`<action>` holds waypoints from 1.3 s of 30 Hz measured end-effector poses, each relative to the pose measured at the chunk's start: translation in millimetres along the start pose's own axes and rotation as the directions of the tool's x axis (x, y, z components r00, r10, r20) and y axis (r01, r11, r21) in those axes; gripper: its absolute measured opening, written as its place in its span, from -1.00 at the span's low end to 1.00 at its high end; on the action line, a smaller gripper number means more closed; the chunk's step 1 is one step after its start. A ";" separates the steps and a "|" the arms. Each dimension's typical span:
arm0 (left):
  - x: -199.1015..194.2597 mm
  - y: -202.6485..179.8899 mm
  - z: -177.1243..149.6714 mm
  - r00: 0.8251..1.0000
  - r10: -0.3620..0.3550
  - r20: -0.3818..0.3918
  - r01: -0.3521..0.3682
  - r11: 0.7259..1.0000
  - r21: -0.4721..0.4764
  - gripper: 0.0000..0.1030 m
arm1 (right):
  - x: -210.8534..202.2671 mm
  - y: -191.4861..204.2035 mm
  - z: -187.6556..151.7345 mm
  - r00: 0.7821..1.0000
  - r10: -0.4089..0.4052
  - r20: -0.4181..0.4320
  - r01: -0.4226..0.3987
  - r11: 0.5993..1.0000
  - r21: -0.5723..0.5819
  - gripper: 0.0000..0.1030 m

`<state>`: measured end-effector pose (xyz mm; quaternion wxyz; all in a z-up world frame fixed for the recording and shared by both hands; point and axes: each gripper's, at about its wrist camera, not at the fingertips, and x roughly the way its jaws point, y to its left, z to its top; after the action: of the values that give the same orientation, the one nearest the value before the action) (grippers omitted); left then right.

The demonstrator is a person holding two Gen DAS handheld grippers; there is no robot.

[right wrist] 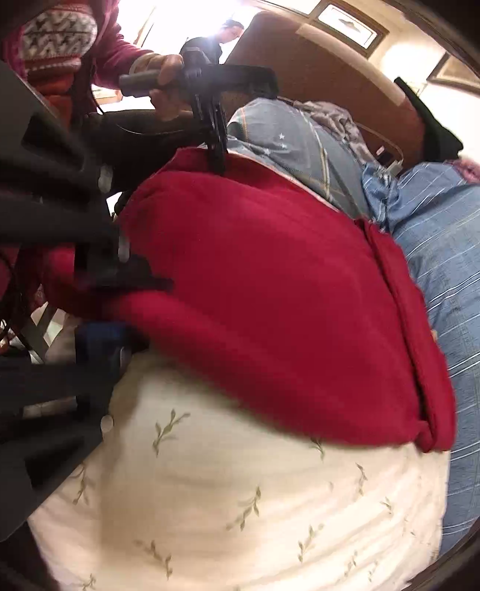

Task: Fold small clothes
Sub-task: 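Grasp the shirt hem with the right gripper while the left gripper grasps it too, then lift the hem with both grippers and fold it toward the collar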

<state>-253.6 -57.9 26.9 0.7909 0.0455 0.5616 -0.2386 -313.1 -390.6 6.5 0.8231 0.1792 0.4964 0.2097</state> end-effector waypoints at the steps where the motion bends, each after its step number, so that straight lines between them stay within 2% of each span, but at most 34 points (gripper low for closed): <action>1: -5.8 2.9 2.4 1.000 0.002 0.006 -0.002 1.000 0.012 -0.80 | 0.5 1.4 1.9 1.000 0.001 0.003 -0.001 1.000 -0.001 -0.78; 5: -17.1 9.4 5.3 0.999 -0.019 0.029 0.019 1.000 0.002 -0.83 | -17.0 14.3 14.3 0.996 0.051 0.073 -0.049 0.998 -0.024 -0.79; 7: -27.1 14.8 11.7 0.998 -0.032 0.053 0.032 0.999 -0.007 -0.84 | -29.6 19.8 23.6 0.988 0.094 0.126 -0.092 0.995 -0.024 -0.79; 10: -38.9 18.1 29.0 0.994 -0.044 0.095 0.044 0.999 0.000 -0.84 | -44.5 22.8 41.4 0.973 0.117 0.201 -0.115 0.993 -0.022 -0.79; 14: -57.9 17.9 61.9 0.983 -0.045 0.179 0.044 0.999 0.015 -0.84 | -52.7 27.6 71.9 0.955 0.105 0.279 -0.103 0.994 -0.020 -0.79; 20: -59.7 24.5 128.7 0.960 -0.026 0.279 0.028 1.000 -0.004 -0.84 | -56.7 18.6 133.2 0.923 0.048 0.383 -0.050 0.999 -0.005 -0.79; 23: -50.0 29.8 156.4 0.953 -0.023 0.302 0.034 0.999 -0.032 -0.84 | -51.6 9.4 157.8 0.918 0.022 0.396 -0.027 1.000 0.005 -0.79; 34: -4.5 48.9 235.9 0.946 0.009 0.324 0.027 0.994 -0.109 -0.84 | -12.1 -44.9 234.6 0.923 -0.061 0.381 0.015 0.992 0.124 -0.79; 39: 16.0 65.7 264.7 0.942 -0.019 0.334 0.074 0.986 -0.151 -0.84 | 13.2 -67.8 269.5 0.928 -0.101 0.358 0.040 0.984 0.174 -0.79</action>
<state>8.1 -95.2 96.1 0.8693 -0.0730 0.4389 -0.2152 -55.8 -464.6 82.0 0.8906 0.2639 0.3562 0.1015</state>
